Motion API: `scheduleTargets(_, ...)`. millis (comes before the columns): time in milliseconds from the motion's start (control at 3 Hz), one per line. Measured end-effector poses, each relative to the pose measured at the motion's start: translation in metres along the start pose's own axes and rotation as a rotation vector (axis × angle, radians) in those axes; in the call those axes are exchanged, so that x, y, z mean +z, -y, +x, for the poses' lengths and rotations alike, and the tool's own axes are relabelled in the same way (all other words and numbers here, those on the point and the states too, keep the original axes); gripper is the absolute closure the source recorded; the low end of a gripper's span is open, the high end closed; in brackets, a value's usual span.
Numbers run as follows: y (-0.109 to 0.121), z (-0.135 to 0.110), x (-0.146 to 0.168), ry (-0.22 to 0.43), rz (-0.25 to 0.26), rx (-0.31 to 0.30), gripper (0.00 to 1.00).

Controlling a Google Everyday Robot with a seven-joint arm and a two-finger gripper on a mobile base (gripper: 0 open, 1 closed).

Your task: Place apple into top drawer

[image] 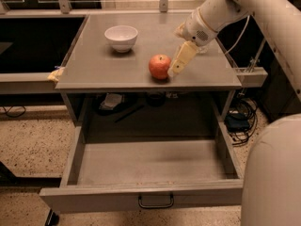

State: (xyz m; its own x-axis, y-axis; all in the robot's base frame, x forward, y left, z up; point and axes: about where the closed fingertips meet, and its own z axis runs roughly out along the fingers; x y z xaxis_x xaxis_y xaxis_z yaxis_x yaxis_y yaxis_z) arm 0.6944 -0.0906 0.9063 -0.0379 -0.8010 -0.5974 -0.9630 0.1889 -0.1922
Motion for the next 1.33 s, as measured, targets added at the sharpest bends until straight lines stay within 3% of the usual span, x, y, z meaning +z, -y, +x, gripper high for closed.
scheduleTargets(333,0.004,0.004,0.031,0.008,-0.044,0.005,0.0)
scheduleTargets(667,0.004,0.003,0.039,0.013,-0.052,0.003,0.0)
scheduleTargets(1333,0.002,0.002,0.052,0.015,-0.074,0.004,0.42)
